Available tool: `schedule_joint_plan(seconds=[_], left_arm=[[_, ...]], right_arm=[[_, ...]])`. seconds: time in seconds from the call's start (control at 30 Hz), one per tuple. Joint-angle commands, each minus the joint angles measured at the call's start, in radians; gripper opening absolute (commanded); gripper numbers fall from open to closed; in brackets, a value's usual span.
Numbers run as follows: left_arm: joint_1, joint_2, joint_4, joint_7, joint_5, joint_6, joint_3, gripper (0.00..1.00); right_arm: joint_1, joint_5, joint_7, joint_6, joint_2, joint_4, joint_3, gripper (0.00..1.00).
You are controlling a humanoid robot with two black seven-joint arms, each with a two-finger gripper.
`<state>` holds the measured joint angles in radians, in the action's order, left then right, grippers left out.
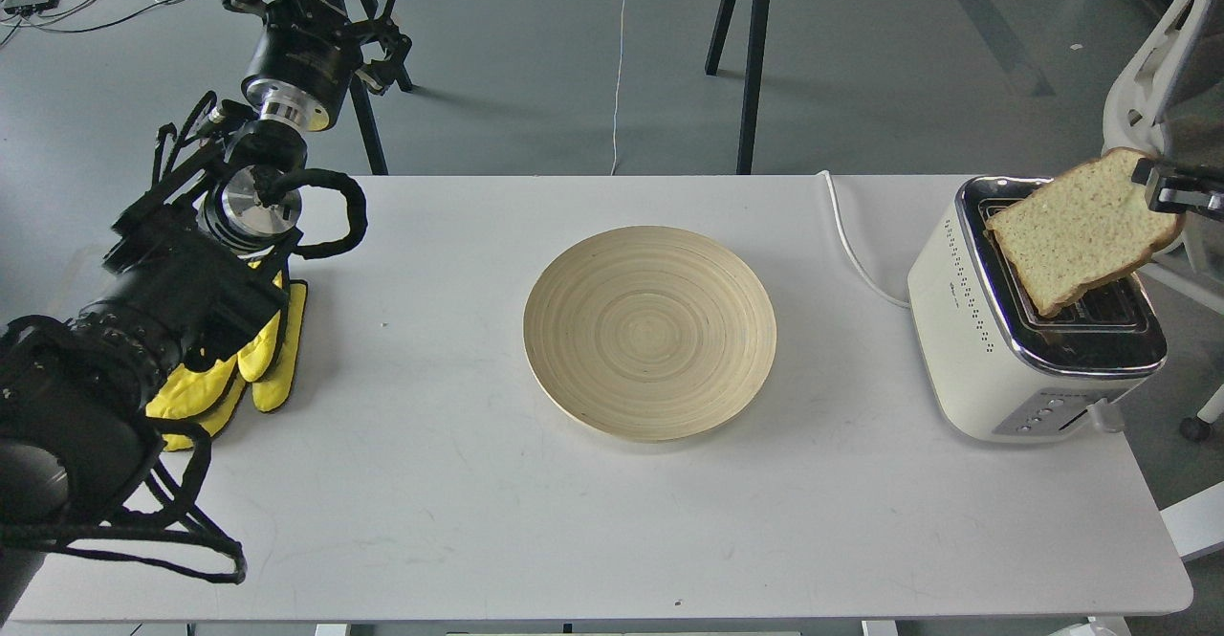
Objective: Put bread in toaster with right arm
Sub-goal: 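Lower the held bread slice into the toaster slot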
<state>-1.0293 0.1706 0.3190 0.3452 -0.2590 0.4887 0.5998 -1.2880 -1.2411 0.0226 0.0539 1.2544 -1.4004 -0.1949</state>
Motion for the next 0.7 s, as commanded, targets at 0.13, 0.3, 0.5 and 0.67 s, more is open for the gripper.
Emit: schedule_joint_plan(seconds=[0.13, 0.3, 0.5, 0.67], left_arm=[[0.0, 0.0, 0.0, 0.0, 0.0, 0.0, 0.002, 1.0], [0.0, 0.0, 0.0, 0.0, 0.0, 0.0, 0.0, 1.0], [0.0, 0.001, 0.0, 0.0, 0.001, 0.0, 0.0, 1.0], [0.0, 0.0, 0.0, 0.0, 0.0, 0.0, 0.0, 1.0]], right_arm=[[-0.001, 0.0, -0.009, 0.0, 0.003, 0.001, 0.0, 0.0], [-0.001, 0.0, -0.01, 0.0, 0.013, 0.003, 0.002, 0.0], [0.015, 0.0, -0.012, 0.0, 0.003, 0.003, 0.002, 0.0], [0.019, 0.0, -0.021, -0.003, -0.016, 0.03, 0.002, 0.04]])
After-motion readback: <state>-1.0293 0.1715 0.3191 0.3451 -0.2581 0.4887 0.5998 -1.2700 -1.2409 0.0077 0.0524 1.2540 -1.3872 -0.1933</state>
